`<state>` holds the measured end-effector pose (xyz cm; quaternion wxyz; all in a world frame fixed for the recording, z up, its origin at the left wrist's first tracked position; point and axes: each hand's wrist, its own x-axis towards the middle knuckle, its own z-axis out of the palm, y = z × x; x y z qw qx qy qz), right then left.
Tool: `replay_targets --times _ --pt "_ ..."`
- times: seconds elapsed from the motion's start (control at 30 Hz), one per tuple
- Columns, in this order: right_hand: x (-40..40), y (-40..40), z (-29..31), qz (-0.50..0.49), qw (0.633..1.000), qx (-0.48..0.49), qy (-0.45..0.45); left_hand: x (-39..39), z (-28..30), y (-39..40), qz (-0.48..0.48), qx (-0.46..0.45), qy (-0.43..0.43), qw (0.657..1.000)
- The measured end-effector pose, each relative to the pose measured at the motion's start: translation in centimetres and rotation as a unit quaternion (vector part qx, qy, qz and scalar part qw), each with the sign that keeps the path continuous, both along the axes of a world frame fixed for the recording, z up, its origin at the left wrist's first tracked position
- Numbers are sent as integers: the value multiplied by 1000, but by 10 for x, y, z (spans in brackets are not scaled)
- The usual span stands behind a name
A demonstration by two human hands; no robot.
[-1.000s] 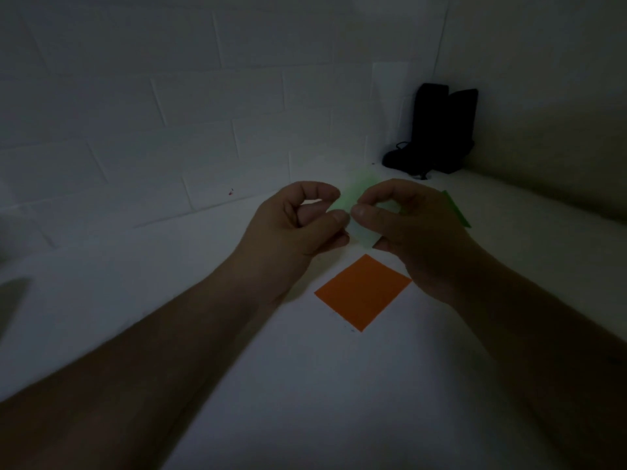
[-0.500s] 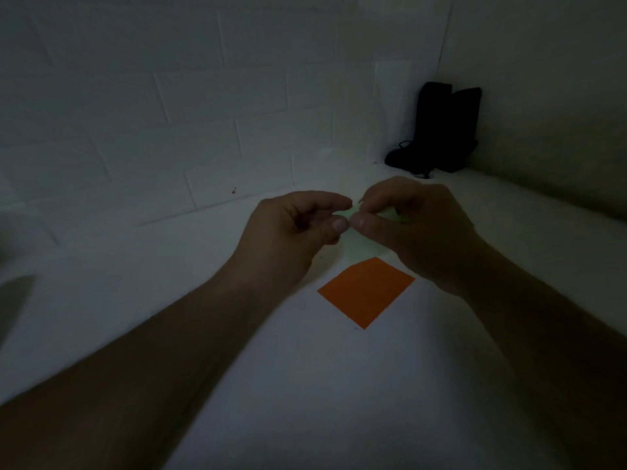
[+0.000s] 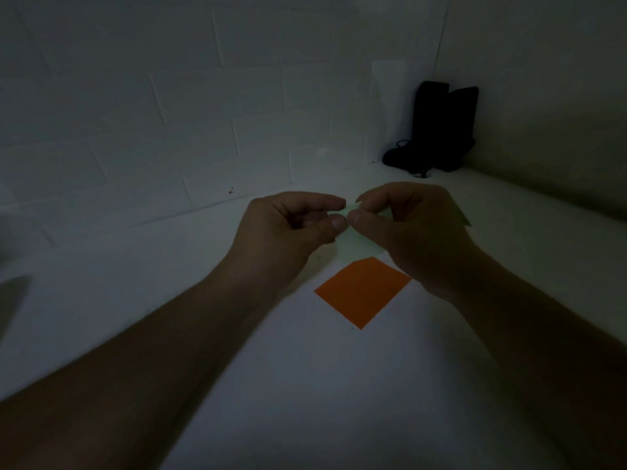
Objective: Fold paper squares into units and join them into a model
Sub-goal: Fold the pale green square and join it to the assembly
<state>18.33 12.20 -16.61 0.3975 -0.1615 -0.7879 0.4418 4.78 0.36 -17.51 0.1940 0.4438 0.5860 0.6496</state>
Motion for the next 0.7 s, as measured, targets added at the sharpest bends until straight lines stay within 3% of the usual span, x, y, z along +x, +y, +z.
replay_targets --times 0.37,0.57,0.7 --pt "-1 3 -1 -31 999 18 1 0 0 0 -2 15 -9 1000" --pt "2 1 2 21 1000 15 -11 0 -2 1 18 13 17 1000" --pt "0 1 2 -16 998 54 -7 0 -3 1 26 13 31 999"
